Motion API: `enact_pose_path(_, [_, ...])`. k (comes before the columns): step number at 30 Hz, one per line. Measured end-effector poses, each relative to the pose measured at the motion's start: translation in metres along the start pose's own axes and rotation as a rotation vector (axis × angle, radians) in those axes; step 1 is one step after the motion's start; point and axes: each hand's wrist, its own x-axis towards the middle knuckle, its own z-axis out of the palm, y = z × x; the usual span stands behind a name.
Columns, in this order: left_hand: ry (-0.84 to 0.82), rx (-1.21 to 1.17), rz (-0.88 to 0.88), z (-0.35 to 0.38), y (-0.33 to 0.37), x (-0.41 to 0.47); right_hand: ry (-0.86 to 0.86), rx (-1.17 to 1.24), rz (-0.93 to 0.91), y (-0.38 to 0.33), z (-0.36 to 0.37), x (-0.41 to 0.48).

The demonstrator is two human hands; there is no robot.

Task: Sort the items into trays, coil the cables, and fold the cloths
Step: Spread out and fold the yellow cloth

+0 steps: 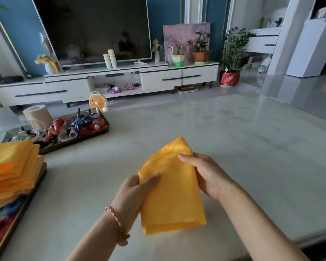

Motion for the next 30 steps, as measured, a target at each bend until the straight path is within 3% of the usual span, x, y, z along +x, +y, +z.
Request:
enact_pose_path(4, [0.058, 0.003, 0.081, -0.004, 0.010, 0.004, -0.083, -0.068, 0.035, 0.006, 0.000, -0.006])
enact_pose_path(8, [0.095, 0.252, 0.307, -0.006, 0.015, -0.001, 0.005, -0.092, -0.094, 0.001, 0.004, -0.012])
enact_pose_path(12, [0.086, 0.435, 0.433, -0.011, 0.010, -0.008, -0.019, -0.028, -0.128, 0.000, 0.006, -0.024])
enact_pose_path(18, [0.064, 0.945, 0.925, -0.024, 0.006, -0.018, 0.007, 0.024, -0.152, 0.003, 0.009, -0.035])
enact_pose_path(20, [0.016, 0.895, 0.877, -0.026, 0.010, -0.020, 0.059, 0.005, -0.206, 0.003, 0.010, -0.034])
enact_pose_path(26, [0.067, 0.351, 0.495, -0.019, 0.018, -0.032, 0.019, -0.108, -0.242, 0.007, 0.012, -0.043])
enact_pose_path(30, [-0.137, 0.090, 0.212, -0.025, 0.023, -0.042, 0.088, -0.122, -0.261, 0.014, 0.018, -0.057])
